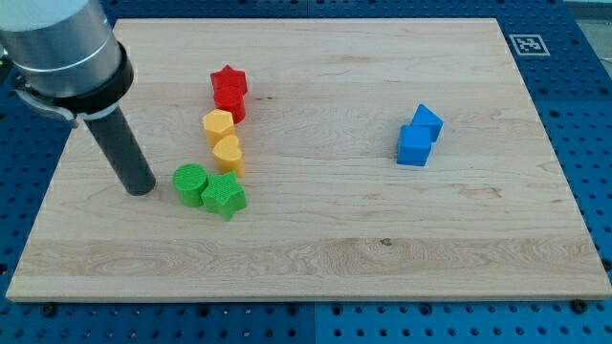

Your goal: Slide the green blocks slightly to the right

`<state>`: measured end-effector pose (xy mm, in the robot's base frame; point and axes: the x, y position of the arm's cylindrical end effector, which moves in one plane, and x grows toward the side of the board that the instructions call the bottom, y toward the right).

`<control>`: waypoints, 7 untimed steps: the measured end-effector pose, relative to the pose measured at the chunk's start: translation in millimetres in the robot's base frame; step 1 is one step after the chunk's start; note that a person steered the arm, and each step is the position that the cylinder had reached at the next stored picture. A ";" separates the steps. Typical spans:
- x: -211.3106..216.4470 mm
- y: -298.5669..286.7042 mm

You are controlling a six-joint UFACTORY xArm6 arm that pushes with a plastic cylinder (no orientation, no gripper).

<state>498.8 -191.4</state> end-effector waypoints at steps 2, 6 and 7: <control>-8.7 22.3; 23.8 65.0; 26.6 66.4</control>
<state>525.4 -124.9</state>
